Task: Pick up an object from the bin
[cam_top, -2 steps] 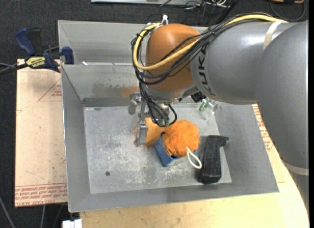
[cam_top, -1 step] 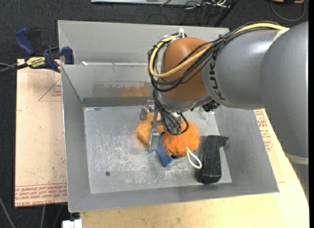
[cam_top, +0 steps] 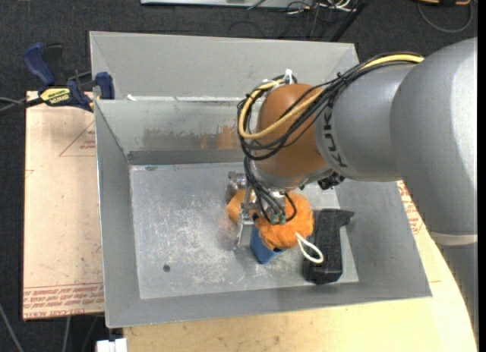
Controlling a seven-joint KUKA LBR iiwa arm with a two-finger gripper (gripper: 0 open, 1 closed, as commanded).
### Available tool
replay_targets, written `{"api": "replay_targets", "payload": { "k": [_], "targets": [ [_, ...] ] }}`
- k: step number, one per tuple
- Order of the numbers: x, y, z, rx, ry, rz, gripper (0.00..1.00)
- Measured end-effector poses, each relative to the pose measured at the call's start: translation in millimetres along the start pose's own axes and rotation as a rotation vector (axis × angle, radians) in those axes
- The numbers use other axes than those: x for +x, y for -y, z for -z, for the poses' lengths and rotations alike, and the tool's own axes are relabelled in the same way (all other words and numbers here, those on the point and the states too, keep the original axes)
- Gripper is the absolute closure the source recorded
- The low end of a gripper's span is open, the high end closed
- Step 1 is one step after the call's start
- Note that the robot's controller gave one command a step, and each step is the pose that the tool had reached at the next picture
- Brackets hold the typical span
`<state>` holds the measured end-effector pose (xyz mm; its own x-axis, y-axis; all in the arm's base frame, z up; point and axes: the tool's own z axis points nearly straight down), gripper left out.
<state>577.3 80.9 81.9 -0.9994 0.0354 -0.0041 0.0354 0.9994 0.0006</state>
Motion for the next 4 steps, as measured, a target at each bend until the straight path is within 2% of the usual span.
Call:
{"api": "replay_targets", "payload": {
  "k": [1,2,3,4],
  "targets": [
    [-3.5,-2,-22,-0.007,0.004,-0.021,0.0],
    [-13.4,32,-17,-0.006,0.002,-0.043,0.0],
    [-10.9,69,-11,-0.01,0.009,-0.166,1.0],
    [-10.9,69,-11,-0.01,0.009,-0.166,1.0]
  ]
}}
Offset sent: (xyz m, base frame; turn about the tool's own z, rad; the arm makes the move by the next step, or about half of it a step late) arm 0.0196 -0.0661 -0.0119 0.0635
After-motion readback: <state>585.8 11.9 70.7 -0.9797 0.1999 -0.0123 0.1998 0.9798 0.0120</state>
